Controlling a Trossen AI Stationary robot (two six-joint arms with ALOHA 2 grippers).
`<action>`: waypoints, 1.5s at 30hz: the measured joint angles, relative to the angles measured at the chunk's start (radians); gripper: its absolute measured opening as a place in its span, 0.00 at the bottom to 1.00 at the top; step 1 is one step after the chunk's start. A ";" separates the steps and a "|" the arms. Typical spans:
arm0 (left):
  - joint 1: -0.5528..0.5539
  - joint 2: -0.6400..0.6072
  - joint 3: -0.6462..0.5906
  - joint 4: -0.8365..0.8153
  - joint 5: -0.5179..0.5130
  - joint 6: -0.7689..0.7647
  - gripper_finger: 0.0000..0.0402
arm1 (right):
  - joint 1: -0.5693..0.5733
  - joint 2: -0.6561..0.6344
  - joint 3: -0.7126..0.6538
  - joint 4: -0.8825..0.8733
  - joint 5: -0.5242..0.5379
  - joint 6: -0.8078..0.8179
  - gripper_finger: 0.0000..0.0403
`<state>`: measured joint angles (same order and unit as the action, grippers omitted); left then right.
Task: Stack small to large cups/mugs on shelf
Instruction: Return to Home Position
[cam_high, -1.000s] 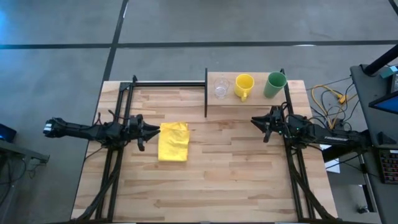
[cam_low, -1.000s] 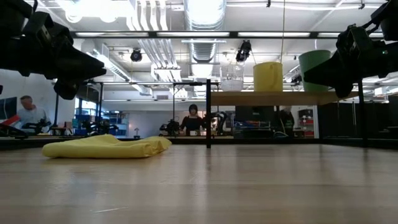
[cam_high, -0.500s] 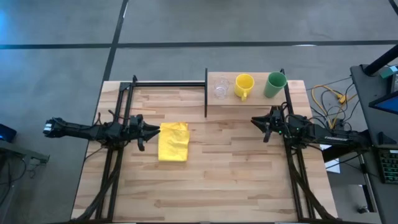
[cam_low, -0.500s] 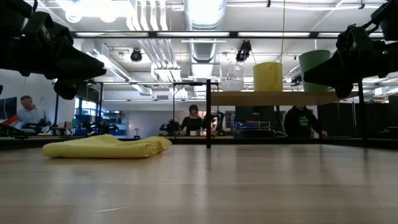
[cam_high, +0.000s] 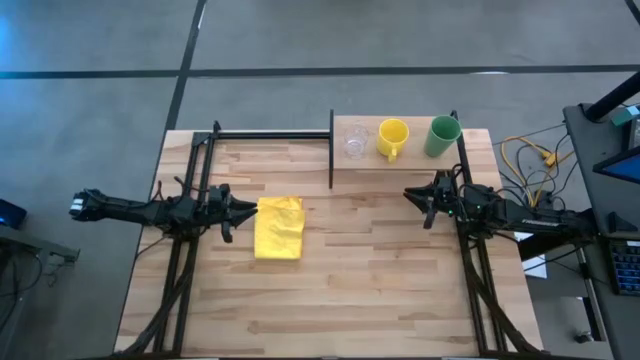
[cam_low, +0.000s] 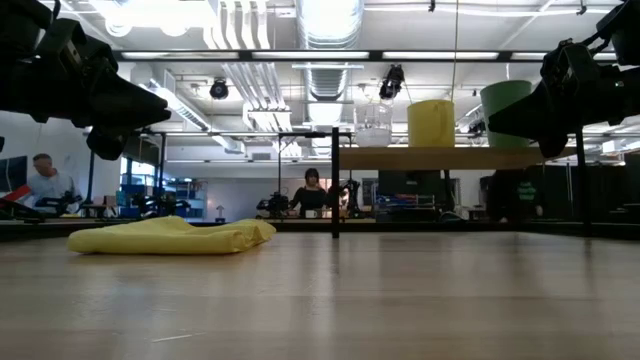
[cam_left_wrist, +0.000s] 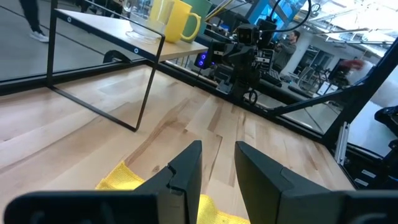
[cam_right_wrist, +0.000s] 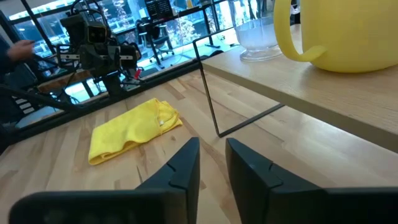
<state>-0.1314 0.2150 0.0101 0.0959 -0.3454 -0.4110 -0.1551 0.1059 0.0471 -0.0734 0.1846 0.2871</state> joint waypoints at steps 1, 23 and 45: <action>0.000 0.000 0.000 0.000 0.000 0.000 0.20 | 0.000 0.000 0.000 0.000 0.000 0.000 0.18; 0.000 0.005 0.000 0.000 0.000 0.000 0.20 | 0.000 0.000 0.000 0.000 0.000 0.000 0.19; 0.000 0.005 0.000 0.000 0.000 0.000 0.20 | 0.000 0.000 0.000 0.000 0.000 0.000 0.20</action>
<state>-0.1312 0.2199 0.0101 0.0957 -0.3454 -0.4110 -0.1553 0.1059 0.0471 -0.0734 0.1847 0.2872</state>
